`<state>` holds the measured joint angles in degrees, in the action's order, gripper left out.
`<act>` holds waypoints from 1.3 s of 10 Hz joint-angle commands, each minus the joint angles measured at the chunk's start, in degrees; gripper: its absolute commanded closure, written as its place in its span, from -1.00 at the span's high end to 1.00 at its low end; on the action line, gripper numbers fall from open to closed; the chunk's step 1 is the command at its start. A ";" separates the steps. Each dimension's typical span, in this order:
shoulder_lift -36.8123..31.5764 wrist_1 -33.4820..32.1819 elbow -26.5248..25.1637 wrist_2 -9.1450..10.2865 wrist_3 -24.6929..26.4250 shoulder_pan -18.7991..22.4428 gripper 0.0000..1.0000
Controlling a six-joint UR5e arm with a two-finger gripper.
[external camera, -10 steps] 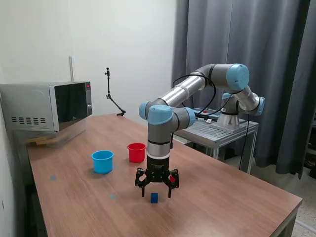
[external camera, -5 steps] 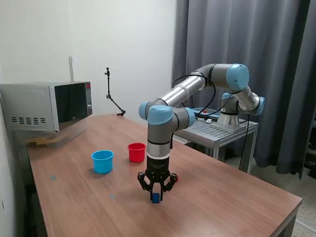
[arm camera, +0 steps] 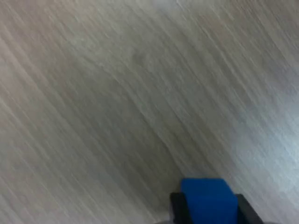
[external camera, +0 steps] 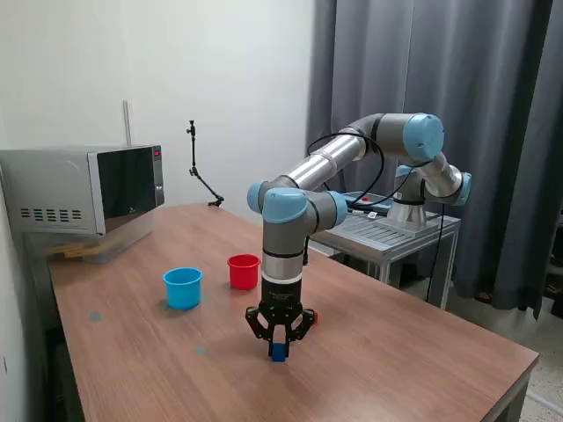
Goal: Place red objects in the red bin, and blue objects in the blue bin.
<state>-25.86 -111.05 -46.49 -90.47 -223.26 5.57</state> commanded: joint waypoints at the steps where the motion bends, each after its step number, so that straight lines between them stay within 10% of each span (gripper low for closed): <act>1: -0.59 0.22 0.00 -0.14 0.37 0.15 -1.00; 7: -9.71 3.28 -3.41 -0.93 7.84 -1.87 -1.00; 13: -13.86 8.04 -4.31 -5.68 17.06 -4.60 -1.00</act>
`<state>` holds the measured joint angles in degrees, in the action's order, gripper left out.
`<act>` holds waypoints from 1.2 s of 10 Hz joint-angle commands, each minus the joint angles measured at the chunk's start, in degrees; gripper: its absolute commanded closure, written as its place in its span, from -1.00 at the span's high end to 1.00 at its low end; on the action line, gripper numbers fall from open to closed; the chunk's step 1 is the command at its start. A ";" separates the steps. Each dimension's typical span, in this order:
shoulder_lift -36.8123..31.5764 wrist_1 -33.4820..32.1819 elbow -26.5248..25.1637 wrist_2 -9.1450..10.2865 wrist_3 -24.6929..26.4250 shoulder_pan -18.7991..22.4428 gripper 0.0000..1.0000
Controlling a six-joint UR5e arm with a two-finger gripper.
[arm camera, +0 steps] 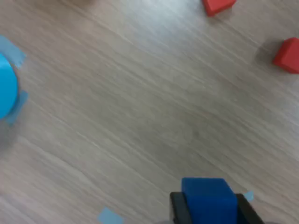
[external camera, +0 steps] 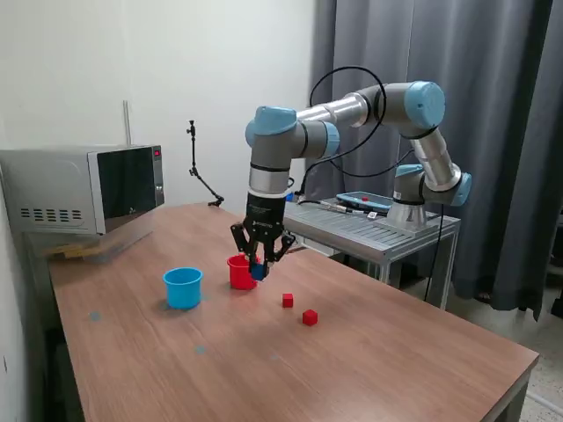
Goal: Place red objects in the red bin, and blue objects in the blue bin.
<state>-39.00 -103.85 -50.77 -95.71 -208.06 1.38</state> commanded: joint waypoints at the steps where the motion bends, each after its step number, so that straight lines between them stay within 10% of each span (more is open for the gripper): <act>1: -0.99 1.02 0.06 -0.70 3.96 -0.76 -1.00; 12: -4.77 2.96 0.76 -0.70 39.55 -12.44 -1.00</act>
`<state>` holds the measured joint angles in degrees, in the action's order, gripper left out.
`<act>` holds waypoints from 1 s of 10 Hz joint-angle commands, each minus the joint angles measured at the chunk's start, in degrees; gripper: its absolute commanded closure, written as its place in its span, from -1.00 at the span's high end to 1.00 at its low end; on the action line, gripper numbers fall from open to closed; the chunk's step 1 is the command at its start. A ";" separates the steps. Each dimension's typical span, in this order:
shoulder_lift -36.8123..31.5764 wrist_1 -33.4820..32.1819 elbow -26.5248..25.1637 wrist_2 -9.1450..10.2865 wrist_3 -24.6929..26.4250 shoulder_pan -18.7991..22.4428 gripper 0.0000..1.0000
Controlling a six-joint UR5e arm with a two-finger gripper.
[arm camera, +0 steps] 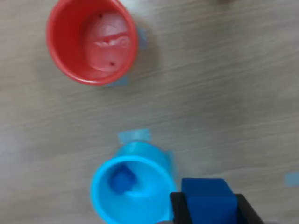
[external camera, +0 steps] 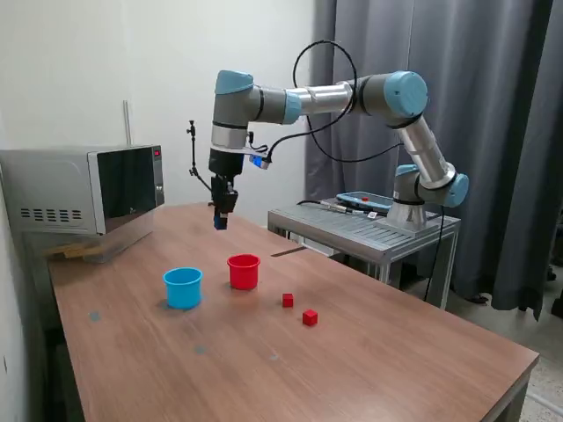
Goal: Place red objects in the red bin, and blue objects in the blue bin.
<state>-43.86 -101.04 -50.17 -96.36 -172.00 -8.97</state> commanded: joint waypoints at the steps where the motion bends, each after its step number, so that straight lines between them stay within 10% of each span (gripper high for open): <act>1: 0.36 0.14 0.77 -0.05 4.47 -3.06 -1.00; 10: 9.58 0.41 11.05 0.21 8.26 -5.80 -1.00</act>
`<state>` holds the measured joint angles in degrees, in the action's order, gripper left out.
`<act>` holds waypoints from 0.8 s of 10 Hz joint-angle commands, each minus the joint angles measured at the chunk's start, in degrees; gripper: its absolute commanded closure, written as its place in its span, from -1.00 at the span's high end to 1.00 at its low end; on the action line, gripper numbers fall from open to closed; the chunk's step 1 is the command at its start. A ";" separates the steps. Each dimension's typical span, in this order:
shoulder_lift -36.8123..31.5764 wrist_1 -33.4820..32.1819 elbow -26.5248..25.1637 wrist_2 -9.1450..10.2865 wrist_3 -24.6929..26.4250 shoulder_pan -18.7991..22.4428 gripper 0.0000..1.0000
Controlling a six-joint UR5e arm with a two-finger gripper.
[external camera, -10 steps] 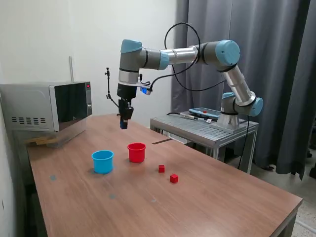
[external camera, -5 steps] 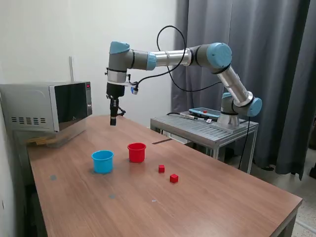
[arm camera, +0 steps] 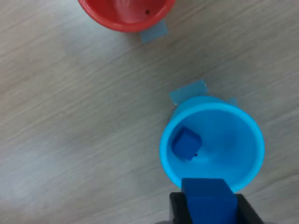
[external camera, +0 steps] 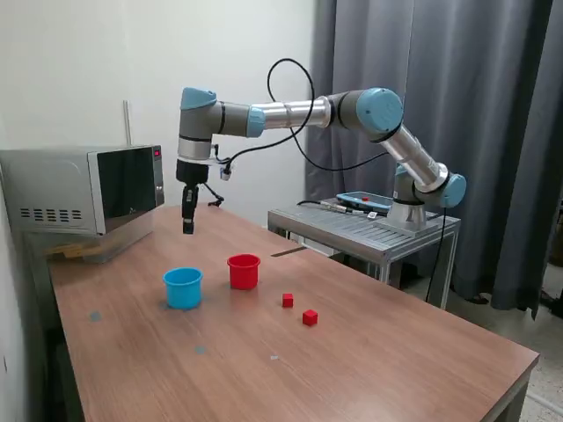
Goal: Place red objects in the red bin, and blue objects in the blue bin.
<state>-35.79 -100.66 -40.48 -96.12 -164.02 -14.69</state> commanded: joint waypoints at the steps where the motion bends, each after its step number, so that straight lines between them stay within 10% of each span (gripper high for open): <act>1: 2.38 0.11 1.80 0.23 0.37 -0.08 -1.00; 8: 5.20 0.02 1.90 0.41 0.46 0.54 -1.00</act>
<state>-31.04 -100.63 -38.62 -95.76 -163.56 -14.26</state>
